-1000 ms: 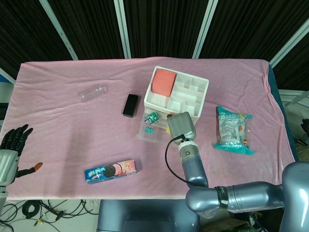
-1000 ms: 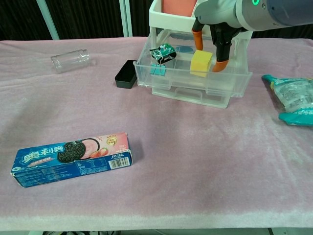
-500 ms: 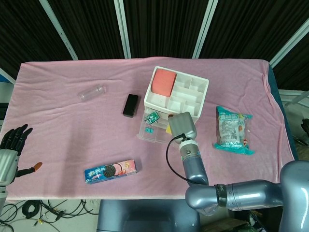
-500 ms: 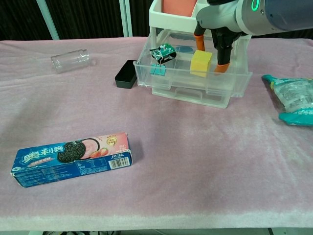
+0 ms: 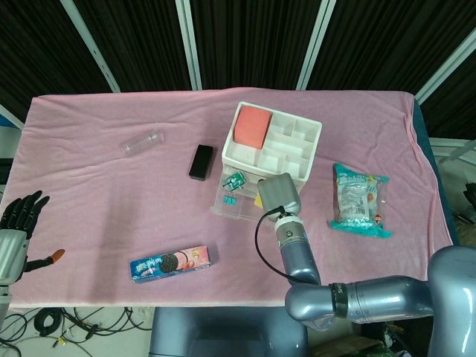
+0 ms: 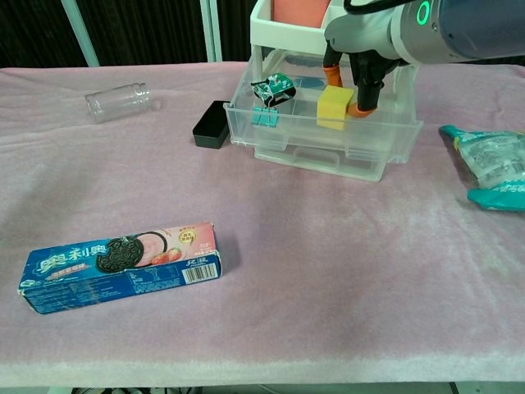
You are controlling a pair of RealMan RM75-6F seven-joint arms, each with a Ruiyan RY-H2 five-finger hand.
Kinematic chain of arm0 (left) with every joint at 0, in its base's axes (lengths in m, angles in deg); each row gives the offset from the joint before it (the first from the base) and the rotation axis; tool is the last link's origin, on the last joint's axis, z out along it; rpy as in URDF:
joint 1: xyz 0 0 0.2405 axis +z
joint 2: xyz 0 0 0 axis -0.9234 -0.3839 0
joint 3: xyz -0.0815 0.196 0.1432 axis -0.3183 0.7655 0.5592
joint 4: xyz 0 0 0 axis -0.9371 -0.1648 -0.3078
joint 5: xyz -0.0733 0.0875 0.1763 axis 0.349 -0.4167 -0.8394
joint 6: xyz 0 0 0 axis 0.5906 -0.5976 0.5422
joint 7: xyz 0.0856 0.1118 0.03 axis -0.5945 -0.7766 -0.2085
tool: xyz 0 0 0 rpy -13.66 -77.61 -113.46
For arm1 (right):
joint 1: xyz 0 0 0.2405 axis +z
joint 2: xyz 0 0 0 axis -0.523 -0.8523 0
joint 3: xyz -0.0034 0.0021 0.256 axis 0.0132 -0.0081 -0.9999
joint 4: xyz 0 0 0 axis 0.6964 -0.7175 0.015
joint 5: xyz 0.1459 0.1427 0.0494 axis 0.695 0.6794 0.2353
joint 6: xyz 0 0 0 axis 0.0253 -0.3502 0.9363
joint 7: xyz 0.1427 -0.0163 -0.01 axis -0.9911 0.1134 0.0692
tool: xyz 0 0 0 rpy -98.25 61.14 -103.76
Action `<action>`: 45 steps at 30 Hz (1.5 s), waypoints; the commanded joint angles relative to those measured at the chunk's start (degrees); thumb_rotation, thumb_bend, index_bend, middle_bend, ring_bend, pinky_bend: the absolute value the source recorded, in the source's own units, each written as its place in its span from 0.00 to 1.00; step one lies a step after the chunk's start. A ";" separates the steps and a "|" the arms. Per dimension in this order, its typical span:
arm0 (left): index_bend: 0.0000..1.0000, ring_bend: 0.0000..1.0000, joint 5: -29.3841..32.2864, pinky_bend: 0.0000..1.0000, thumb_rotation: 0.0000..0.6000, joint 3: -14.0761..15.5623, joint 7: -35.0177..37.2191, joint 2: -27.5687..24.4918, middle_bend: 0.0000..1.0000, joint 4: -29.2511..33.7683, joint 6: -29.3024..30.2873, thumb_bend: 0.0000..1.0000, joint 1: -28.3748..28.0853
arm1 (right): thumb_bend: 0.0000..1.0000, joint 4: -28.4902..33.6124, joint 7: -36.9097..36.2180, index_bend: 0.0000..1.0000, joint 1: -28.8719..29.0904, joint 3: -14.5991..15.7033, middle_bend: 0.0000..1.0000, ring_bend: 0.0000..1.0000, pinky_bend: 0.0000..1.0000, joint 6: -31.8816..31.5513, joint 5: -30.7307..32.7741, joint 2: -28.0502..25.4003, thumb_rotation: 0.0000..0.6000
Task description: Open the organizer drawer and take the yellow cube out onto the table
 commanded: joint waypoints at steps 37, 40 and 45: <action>0.00 0.00 0.01 0.00 1.00 0.00 -0.35 -0.08 0.00 0.15 -0.06 0.00 0.01 | 0.41 11.76 -8.41 0.57 0.70 -4.49 0.88 0.94 0.87 -1.15 2.69 -8.81 1.00; 0.00 0.00 -0.13 0.00 1.00 0.01 -0.39 -0.05 0.00 0.08 0.11 0.00 0.05 | 0.40 15.19 -9.23 0.57 0.19 -5.11 0.88 0.94 0.87 -1.51 3.24 -11.44 1.00; 0.00 0.00 -0.35 0.00 1.00 0.04 -0.45 -0.03 0.00 0.03 0.31 0.00 0.08 | 0.40 20.63 -12.02 0.57 -2.00 -5.64 0.88 0.94 0.87 -1.54 3.33 -16.17 1.00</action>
